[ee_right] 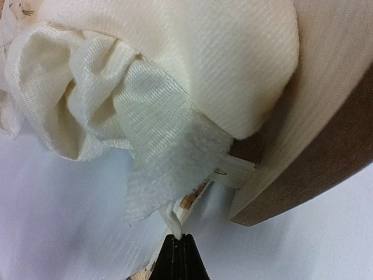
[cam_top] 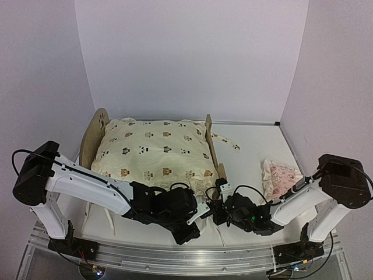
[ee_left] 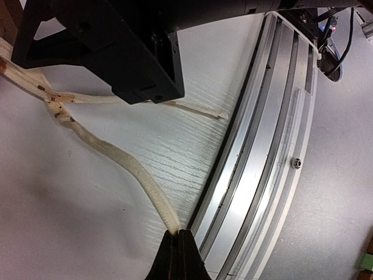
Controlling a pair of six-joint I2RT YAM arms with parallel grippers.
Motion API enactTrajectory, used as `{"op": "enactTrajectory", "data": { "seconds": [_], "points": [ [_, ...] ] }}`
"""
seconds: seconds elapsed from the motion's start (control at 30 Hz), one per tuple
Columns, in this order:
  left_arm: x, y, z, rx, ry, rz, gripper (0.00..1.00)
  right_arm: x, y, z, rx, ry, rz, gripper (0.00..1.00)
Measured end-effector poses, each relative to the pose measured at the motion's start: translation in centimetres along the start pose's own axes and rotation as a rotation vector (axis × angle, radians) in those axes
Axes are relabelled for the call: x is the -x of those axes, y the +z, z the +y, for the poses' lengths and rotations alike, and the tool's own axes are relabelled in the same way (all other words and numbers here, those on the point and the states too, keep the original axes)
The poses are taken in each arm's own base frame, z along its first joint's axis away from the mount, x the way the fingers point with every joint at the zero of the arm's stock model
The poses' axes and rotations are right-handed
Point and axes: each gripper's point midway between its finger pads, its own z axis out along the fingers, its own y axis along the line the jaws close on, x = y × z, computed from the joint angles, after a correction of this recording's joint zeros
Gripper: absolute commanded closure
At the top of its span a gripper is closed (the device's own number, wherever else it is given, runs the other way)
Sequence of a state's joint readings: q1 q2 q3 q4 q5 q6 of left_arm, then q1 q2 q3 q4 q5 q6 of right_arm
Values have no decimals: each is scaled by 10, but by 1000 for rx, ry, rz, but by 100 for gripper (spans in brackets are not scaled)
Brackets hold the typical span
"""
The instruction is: Set up the pet bed
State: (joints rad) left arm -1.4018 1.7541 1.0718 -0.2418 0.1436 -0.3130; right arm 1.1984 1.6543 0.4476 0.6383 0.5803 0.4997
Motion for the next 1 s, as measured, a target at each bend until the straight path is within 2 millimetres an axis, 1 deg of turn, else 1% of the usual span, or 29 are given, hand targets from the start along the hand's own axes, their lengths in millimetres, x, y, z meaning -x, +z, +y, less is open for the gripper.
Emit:
{"op": "enactTrajectory", "data": {
  "seconds": [0.27, 0.43, 0.53, 0.7, 0.83, 0.93, 1.0],
  "points": [
    [12, -5, 6, 1, -13, -39, 100, -9, -3, -7, 0, -6, 7, 100],
    [20, -8, 14, 11, -25, -73, 100, -7, -11, -10, 13, 5, -6, 100],
    [26, -10, 23, 19, -41, -95, 100, -3, -16, -10, 26, 15, -18, 100],
    [46, -12, 47, 35, -80, -151, 100, 1, -23, -10, 50, 28, -30, 100],
    [64, -2, 63, 38, -88, -174, 100, 3, -26, -9, 65, 33, -33, 100],
    [76, 12, 70, 20, -85, -181, 100, 2, -28, -8, 76, 34, -31, 100],
    [79, 20, 72, 4, -75, -178, 100, 2, -28, -7, 84, 33, -25, 100]
  ]
}}
